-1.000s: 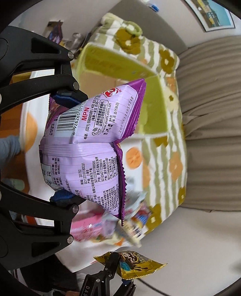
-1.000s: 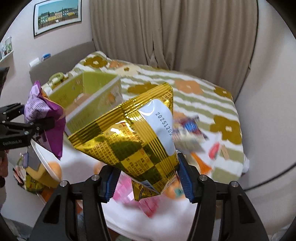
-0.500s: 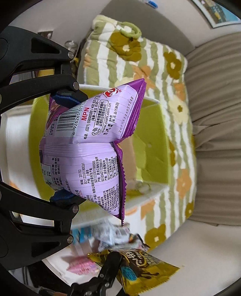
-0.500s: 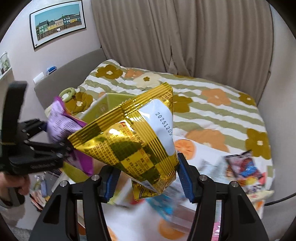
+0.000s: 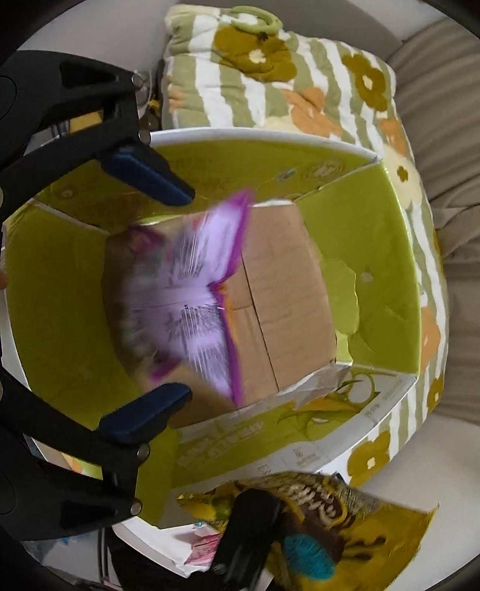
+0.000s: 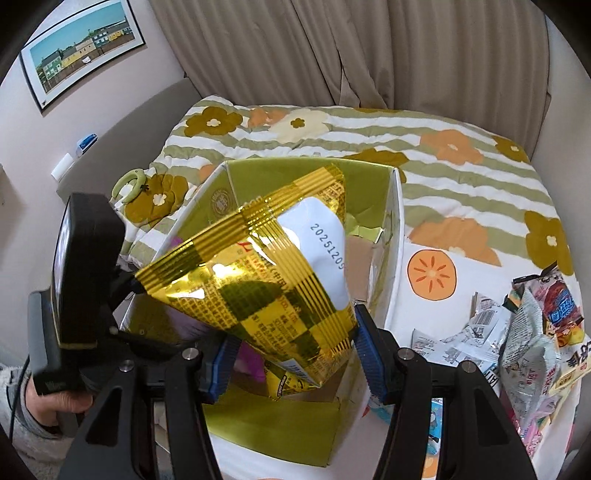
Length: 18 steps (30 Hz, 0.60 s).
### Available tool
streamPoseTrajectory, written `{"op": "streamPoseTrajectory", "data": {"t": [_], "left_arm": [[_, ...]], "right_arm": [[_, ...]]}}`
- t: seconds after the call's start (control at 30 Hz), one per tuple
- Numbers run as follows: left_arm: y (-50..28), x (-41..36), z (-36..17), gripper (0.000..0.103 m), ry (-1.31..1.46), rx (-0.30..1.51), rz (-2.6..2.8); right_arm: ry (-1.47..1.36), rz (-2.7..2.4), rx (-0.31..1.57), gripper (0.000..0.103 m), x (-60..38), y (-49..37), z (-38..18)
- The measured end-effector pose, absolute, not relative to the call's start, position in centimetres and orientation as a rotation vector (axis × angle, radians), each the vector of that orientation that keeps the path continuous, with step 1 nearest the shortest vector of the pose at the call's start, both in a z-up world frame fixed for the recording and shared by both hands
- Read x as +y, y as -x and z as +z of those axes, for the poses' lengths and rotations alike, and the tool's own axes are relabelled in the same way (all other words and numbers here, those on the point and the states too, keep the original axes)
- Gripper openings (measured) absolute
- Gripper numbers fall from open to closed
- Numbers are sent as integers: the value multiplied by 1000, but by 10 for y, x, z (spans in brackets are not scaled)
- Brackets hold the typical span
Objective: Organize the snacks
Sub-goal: 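Carry both bags over the green box and open both tools to drop them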
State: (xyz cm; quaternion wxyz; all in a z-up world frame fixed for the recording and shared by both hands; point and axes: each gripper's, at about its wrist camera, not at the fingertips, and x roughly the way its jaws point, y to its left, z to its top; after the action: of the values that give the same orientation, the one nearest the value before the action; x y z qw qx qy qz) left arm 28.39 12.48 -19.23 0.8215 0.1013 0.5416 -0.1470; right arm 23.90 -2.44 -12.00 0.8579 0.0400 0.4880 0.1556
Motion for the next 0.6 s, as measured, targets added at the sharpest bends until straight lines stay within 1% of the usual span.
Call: {"op": "streamPoseTrajectory", "data": {"t": [0.33,0.6], "left_arm": [[-261,143,-172,97,-106,1129,-246],[-249,157,-173,97,-74,1132,-181]], "right_arm": [[-110,382,1059,55,-21,-243,-121],[-78,421,1130,56,-7,-255,-145]]}}
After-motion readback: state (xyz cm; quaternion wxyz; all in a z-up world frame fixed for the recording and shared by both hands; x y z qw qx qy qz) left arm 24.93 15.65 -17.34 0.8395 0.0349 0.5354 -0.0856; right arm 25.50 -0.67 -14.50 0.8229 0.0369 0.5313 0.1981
